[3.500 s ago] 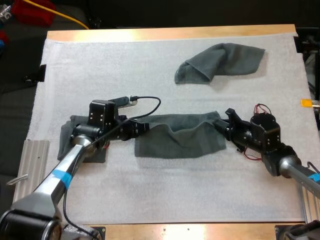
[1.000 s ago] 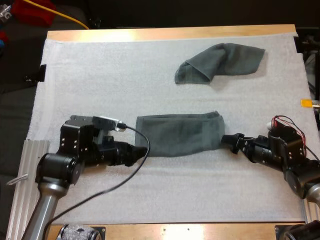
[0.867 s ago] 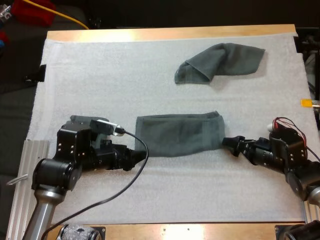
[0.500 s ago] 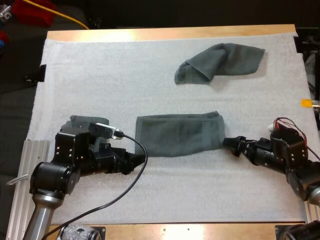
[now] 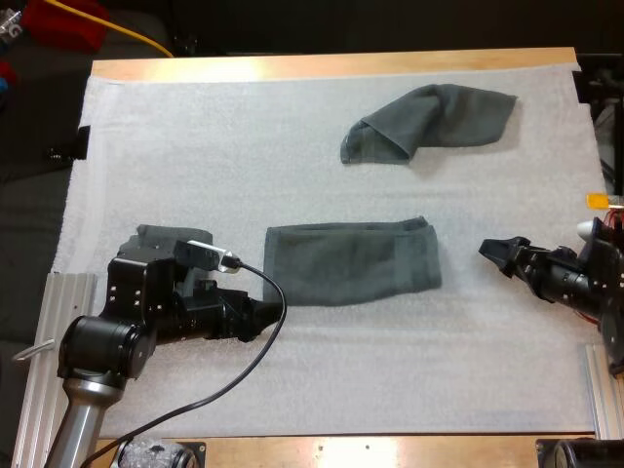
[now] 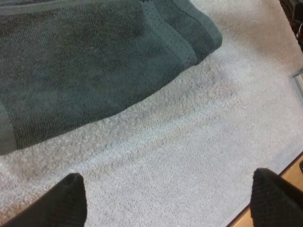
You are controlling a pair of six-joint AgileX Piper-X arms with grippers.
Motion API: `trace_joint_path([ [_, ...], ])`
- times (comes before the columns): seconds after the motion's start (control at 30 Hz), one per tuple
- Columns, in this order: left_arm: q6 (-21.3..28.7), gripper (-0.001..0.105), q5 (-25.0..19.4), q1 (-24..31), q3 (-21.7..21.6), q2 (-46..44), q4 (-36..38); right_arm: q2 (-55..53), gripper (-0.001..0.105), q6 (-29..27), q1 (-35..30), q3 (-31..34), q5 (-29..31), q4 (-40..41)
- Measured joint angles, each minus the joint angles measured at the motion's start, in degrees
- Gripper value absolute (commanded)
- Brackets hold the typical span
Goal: Pick towel from pile, fold and stack
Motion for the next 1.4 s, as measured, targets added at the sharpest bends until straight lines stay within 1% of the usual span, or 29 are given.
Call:
trace_joint_path([
  [0.2, 0.00, 0.069, 0.00, 0.00, 0.00, 0.00, 0.00, 5.75, 0.079, -4.14, -1.14, -3.12, -1.62, 0.44],
  [0.4, 0.00, 0.069, 0.00, 0.00, 0.00, 0.00, 0.00, 12.39, 0.079, -7.03, -1.14, -8.88, -2.63, 0.60],
  [0.57, 0.00, 0.069, 0.00, 0.00, 0.00, 0.00, 0.00, 18.36, 0.079, -9.52, -1.14, -12.84, -5.55, 0.87],
  [0.7, 0.00, 0.069, 0.00, 0.00, 0.00, 0.00, 0.00, 22.68, 0.079, -11.90, -1.14, -14.83, -7.51, 0.91],
  [0.83, 0.00, 0.069, 0.00, 0.00, 0.00, 0.00, 0.00, 26.28, 0.079, -14.28, -1.14, -15.61, -10.07, 0.99],
  [1.0, 0.00, 0.069, 0.00, 0.00, 0.00, 0.00, 0.00, 29.93, 0.079, -17.33, -1.14, -15.61, -11.82, 1.70],
  [1.2, 0.00, 0.069, 0.04, 0.00, 0.00, 0.00, 0.00, 33.29, 0.079, -18.26, -1.14, -15.85, -13.58, 1.75],
  [1.4, 0.00, 0.069, 0.04, 0.00, 0.00, 0.00, 0.00, 35.94, 0.079, -18.42, 0.15, -15.85, -14.07, 1.88],
])
